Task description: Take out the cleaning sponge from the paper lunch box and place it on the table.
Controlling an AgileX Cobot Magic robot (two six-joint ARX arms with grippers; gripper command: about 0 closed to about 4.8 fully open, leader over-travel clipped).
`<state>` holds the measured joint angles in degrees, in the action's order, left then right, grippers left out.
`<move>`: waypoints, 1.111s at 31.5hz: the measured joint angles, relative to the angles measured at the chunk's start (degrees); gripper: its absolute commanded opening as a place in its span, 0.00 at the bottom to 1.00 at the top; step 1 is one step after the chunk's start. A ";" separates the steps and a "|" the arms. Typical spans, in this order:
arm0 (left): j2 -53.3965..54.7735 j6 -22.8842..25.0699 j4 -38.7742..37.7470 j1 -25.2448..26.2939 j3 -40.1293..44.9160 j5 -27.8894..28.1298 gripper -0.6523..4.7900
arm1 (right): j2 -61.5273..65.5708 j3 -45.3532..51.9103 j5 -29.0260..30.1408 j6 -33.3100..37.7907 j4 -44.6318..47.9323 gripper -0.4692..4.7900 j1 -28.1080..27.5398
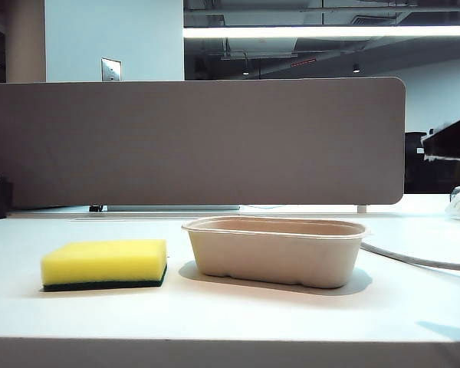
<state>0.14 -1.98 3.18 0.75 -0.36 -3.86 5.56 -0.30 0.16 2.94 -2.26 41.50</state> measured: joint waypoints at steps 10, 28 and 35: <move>0.00 0.02 -0.17 0.02 0.00 0.00 0.11 | -5.31 0.00 1.22 0.00 1.36 0.08 -18.25; 0.00 0.00 -0.42 0.07 0.00 0.02 0.11 | -5.31 0.00 1.16 0.00 1.33 0.08 -41.40; 0.00 0.00 -0.42 0.07 0.00 0.02 0.11 | -5.31 0.00 1.18 0.00 1.33 0.08 -41.38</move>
